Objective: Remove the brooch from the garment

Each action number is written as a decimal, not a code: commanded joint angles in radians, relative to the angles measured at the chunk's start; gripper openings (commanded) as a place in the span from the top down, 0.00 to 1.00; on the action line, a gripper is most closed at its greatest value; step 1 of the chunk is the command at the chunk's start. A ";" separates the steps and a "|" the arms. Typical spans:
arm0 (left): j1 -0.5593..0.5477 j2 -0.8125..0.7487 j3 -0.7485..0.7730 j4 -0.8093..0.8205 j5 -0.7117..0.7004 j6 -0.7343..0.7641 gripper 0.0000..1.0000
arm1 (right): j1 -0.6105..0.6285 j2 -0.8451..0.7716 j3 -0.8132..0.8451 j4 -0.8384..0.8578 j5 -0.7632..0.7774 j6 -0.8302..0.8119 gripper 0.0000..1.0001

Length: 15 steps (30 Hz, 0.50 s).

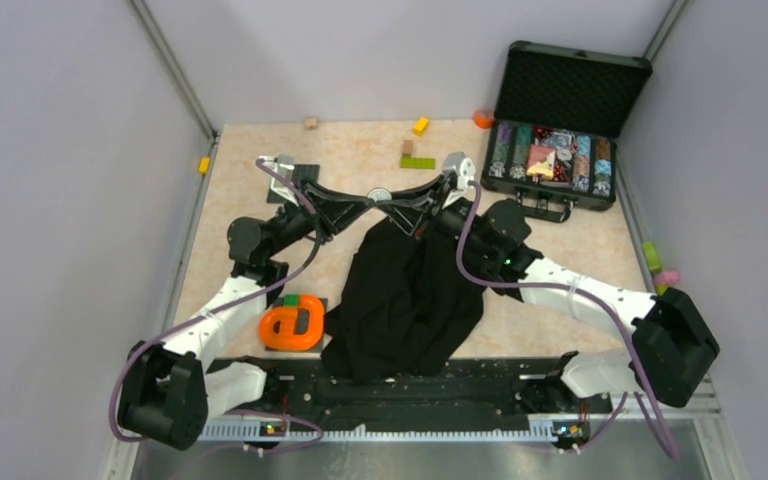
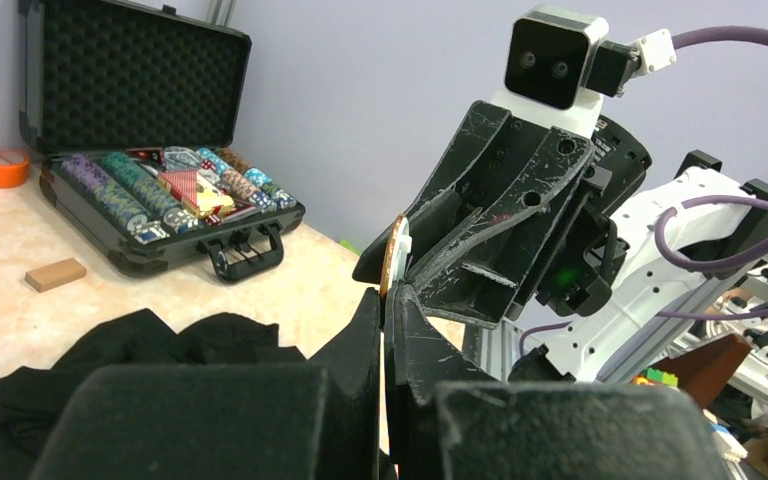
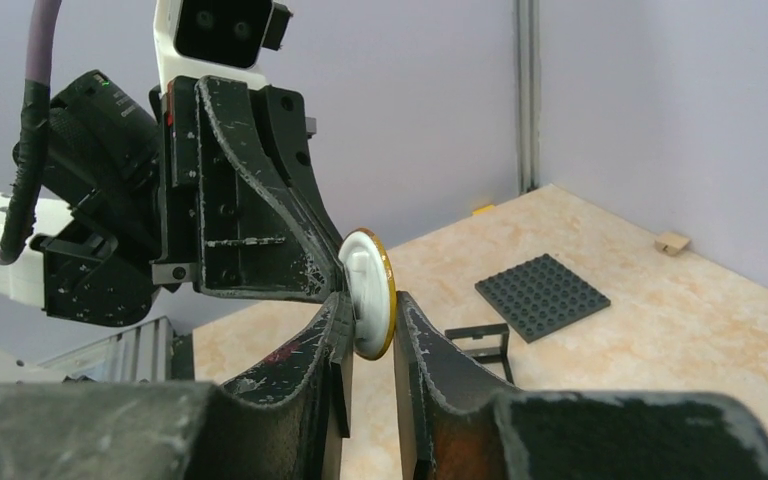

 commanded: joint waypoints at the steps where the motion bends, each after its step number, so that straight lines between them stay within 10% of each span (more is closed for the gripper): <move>1: -0.015 -0.006 0.003 0.067 0.064 0.025 1.00 | -0.005 0.024 0.050 0.030 0.019 0.050 0.81; 15: -0.065 -0.044 0.026 -0.073 0.055 0.194 1.00 | -0.003 0.047 0.082 -0.034 0.116 0.143 0.94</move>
